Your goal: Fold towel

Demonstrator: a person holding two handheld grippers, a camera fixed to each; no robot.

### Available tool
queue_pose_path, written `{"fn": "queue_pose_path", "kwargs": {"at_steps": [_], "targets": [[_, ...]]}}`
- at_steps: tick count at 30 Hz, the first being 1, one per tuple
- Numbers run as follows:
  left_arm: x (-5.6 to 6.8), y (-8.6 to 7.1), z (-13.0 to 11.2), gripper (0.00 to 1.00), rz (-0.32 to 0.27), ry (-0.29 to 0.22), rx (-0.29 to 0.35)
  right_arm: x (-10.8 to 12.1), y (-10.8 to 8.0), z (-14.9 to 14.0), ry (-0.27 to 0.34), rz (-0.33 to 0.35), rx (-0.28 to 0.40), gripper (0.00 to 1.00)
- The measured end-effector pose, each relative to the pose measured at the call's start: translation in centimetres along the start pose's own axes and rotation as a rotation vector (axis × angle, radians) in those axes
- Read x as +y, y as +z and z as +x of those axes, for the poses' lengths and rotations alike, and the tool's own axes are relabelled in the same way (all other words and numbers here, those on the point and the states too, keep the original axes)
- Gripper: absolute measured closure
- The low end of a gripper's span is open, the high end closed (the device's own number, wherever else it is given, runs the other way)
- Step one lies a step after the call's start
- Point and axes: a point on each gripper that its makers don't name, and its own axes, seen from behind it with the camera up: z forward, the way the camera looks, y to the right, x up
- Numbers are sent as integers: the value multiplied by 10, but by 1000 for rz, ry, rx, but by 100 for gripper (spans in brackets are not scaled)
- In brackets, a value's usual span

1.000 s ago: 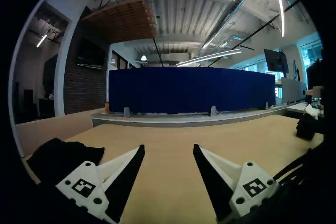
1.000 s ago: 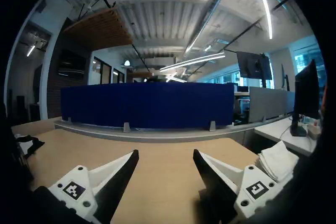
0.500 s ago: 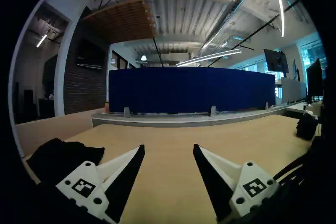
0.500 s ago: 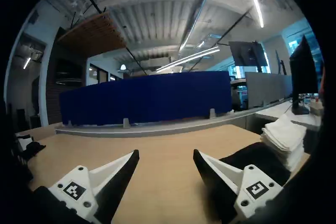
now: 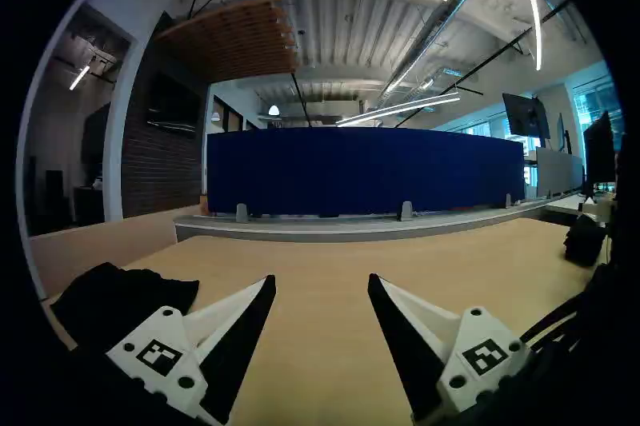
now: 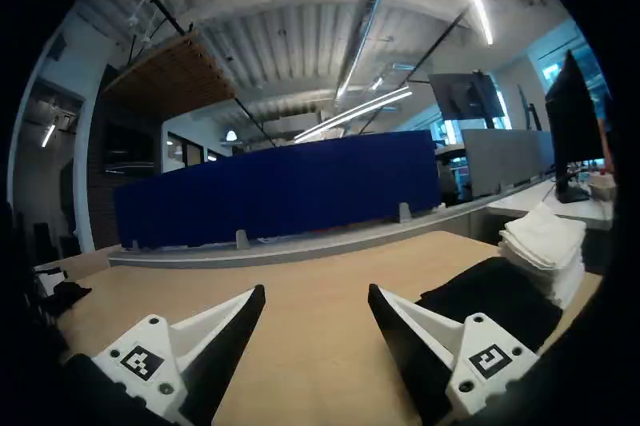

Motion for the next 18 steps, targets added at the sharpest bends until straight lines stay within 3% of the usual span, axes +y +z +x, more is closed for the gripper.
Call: {"fn": "queue_pose_path", "kwargs": {"at_steps": [9,18], "targets": [[1,0,0,15,0,0,0,5,1,-4,4,-2,-2,0],[0,0,0,15,0,0,0,-5,4,-9,-28,11,-7,0]]}}
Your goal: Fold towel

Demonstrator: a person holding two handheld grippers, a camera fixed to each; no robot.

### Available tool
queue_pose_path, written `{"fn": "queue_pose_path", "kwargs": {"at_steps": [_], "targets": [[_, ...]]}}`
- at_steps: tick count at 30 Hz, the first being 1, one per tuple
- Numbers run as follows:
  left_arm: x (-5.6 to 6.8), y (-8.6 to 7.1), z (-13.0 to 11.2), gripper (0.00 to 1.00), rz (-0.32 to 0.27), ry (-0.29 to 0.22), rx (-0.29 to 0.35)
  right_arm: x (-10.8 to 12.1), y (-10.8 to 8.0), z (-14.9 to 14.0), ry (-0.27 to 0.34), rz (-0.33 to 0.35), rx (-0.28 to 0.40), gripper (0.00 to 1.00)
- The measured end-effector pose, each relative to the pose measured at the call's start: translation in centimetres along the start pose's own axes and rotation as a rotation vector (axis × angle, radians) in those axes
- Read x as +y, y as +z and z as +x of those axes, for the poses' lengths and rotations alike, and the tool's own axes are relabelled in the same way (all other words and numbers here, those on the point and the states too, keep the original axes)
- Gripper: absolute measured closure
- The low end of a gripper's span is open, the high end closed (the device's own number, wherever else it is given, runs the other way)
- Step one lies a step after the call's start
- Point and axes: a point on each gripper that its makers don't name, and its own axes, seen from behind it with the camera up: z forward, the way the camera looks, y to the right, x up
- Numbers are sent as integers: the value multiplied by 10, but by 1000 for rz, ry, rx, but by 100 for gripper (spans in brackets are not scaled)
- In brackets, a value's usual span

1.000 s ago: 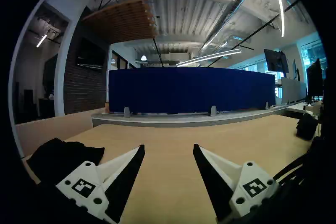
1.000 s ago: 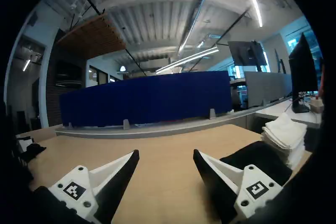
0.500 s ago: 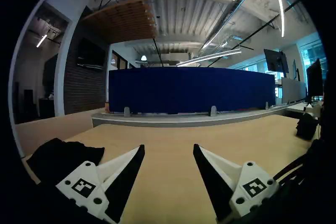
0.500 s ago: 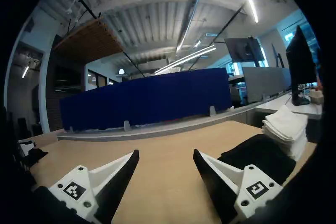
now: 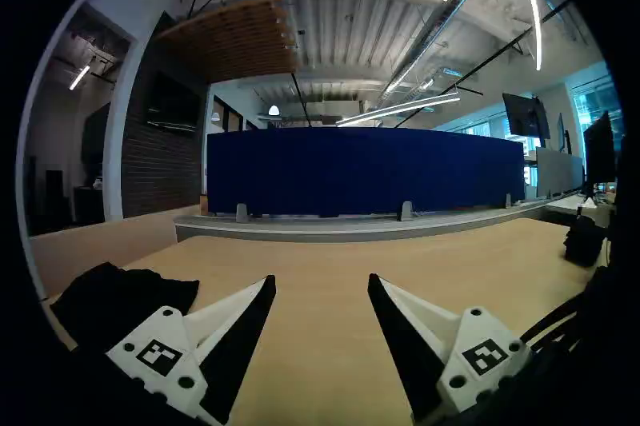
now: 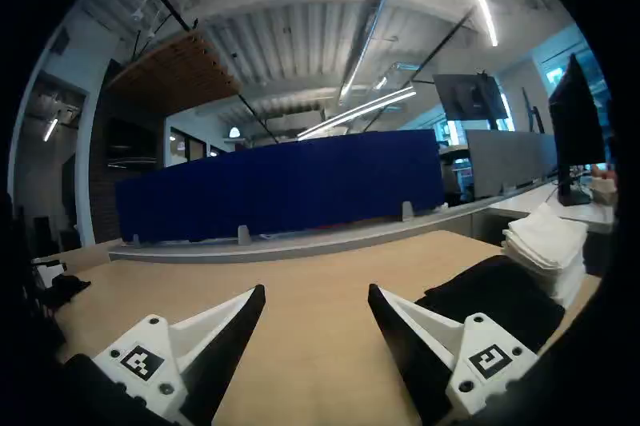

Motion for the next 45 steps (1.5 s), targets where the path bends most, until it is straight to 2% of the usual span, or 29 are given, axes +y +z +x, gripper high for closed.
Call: {"fn": "queue_pose_path", "kwargs": {"at_steps": [12,37,45], "targets": [[0,0,0,15,0,0,0,-17,4,-12,-125,23,-6,0],[0,0,0,15,0,0,0,-16,5,-10,-130,6,-4,0],[0,0,0,11,0,0,0,-16,5,-10,-130,6,-4,0]]}}
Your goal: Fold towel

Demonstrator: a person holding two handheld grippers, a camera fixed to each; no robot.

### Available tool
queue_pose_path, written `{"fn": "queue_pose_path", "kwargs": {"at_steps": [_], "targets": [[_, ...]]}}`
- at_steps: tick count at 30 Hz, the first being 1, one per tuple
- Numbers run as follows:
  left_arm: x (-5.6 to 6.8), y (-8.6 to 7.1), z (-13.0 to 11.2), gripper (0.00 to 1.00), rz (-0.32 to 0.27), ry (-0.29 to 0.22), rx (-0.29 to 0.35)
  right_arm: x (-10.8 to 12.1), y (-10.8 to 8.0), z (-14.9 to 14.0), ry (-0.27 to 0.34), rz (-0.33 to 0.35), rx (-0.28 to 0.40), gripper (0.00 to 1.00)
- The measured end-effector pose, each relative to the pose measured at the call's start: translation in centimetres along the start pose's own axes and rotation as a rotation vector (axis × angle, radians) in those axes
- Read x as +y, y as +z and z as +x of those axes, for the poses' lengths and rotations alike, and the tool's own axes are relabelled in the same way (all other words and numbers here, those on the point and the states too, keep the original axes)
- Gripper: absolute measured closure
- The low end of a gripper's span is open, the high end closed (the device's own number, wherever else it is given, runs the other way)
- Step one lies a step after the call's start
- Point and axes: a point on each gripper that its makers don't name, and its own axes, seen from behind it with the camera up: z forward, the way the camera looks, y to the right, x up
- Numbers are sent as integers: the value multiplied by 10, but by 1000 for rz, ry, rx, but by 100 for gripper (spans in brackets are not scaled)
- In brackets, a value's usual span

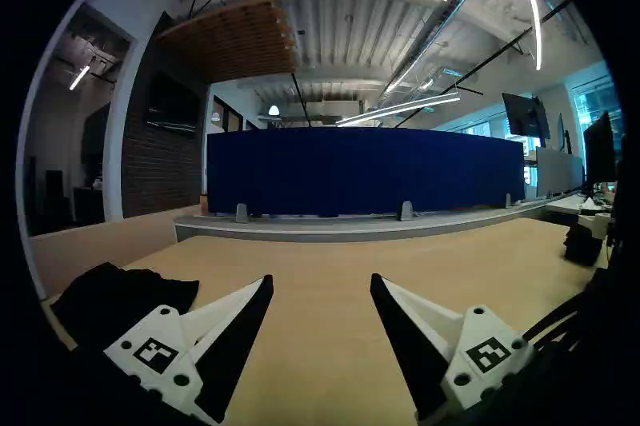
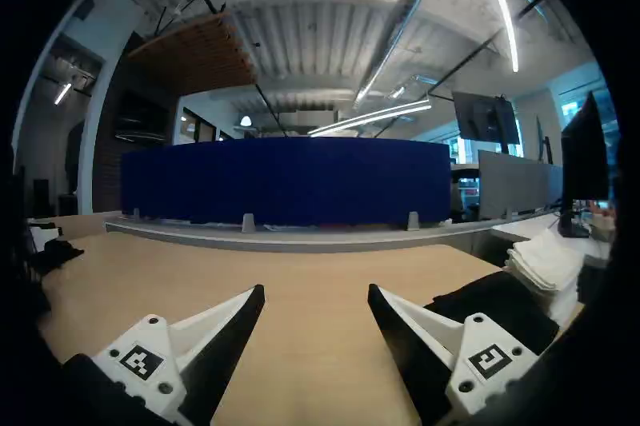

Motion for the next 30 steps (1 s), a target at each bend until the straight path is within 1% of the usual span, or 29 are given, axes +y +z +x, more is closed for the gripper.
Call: {"fn": "queue_pose_path", "kwargs": {"at_steps": [30], "targets": [[0,1,2,10,0,-1,0,-1,-3,0,0,0,0,0]]}}
